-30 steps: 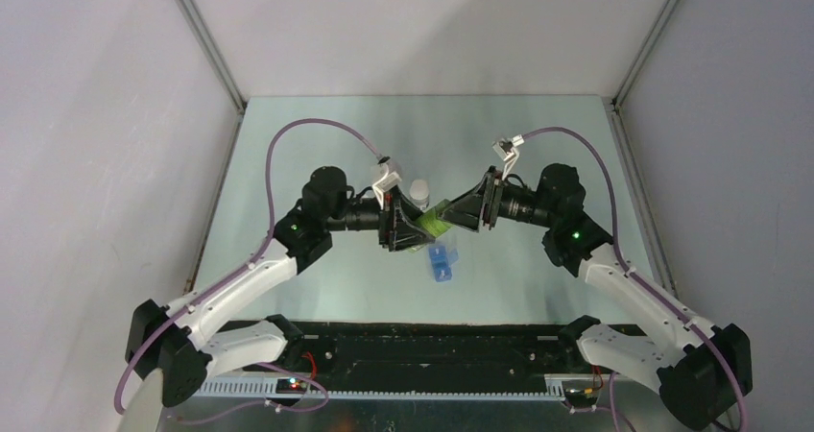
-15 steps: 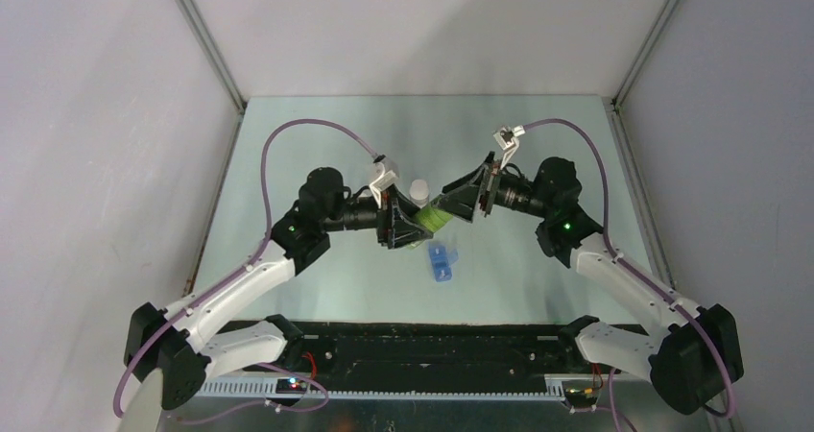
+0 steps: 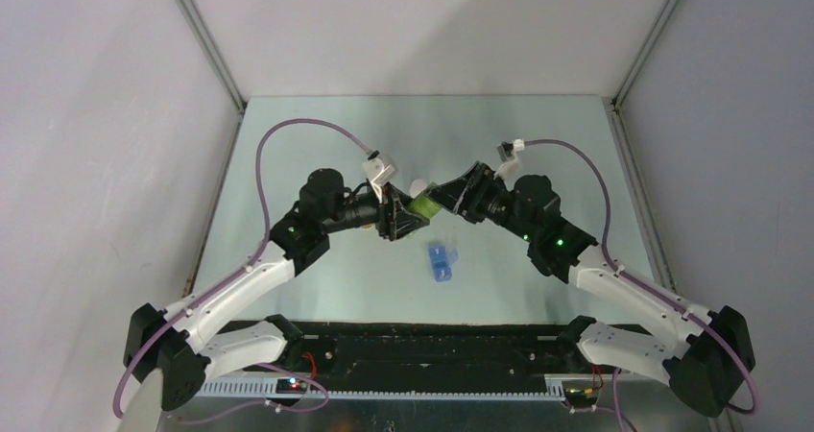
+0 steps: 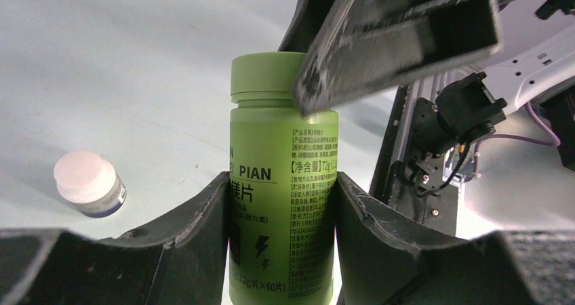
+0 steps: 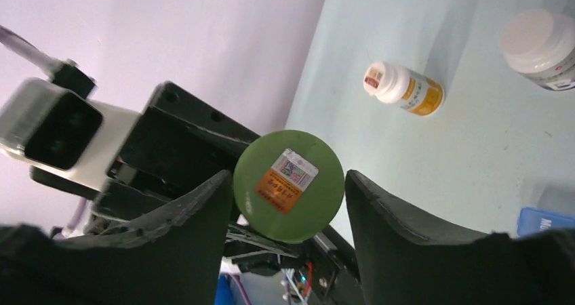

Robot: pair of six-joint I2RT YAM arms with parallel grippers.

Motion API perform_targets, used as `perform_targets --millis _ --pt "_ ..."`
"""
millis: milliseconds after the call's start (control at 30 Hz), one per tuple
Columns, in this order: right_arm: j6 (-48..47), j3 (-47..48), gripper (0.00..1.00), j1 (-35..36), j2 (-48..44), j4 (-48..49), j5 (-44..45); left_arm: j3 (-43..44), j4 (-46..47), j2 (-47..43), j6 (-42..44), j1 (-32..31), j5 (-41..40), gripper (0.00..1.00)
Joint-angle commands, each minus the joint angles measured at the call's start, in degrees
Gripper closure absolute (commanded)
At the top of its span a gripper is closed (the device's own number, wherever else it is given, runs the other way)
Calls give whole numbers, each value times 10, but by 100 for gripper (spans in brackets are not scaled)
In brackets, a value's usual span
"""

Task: Sort the pills into containers
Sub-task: Unscrew the lid of the pill bottle.

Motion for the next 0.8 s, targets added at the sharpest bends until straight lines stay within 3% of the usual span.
perform_targets --millis 0,33,133,333,567,667,767 --pt "15 -8 28 0 -26 51 62 -10 24 -24 11 1 -13 100" --pt "13 -8 19 0 -24 55 56 -11 25 -24 9 1 -11 100" --pt "15 -8 11 0 -18 65 48 -12 27 -24 7 1 -10 100" --pt "23 -7 25 -6 -8 71 16 -12 26 -30 4 1 -12 100" --pt "10 13 19 -8 2 27 1 -11 25 -33 2 1 -15 100" --pt "7 15 21 -8 4 26 -6 -10 26 -33 -1 1 -17 100" --pt "9 15 39 -8 4 30 -15 -6 26 -32 -8 1 -20 100"
